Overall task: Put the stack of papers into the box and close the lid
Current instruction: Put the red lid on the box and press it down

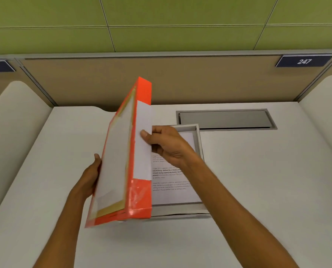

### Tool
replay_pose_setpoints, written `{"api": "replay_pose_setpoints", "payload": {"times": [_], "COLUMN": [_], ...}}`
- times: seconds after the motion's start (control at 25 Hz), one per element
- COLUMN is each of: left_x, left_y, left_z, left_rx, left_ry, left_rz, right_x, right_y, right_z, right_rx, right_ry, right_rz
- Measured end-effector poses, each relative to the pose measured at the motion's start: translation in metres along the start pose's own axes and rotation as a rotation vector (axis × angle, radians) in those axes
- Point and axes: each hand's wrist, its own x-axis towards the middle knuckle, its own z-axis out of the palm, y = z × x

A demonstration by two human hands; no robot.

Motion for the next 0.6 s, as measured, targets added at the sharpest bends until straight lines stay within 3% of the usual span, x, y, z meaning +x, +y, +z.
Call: {"api": "replay_pose_setpoints", "payload": {"times": [0.16, 0.36, 0.6], "left_x": [-0.005, -0.014, -0.012], "left_y": [0.004, 0.011, -0.002], "left_z": [0.021, 0.063, 0.104], "left_rx": [0.059, 0.208, 0.427], "left_ry": [-0.033, 0.004, 0.074], "left_rz": [0.145, 0.372, 0.435], "right_x": [-0.019, -0.033, -0.038], "right_y": [-0.006, 0.013, 0.07], "right_z": [-0.066, -0.131, -0.177], "right_rx": [-0.14, -0.454, -0.52], "right_ry": [0.134, 0.432, 0.577], "right_rz": [-0.022, -0.017, -0.106]}}
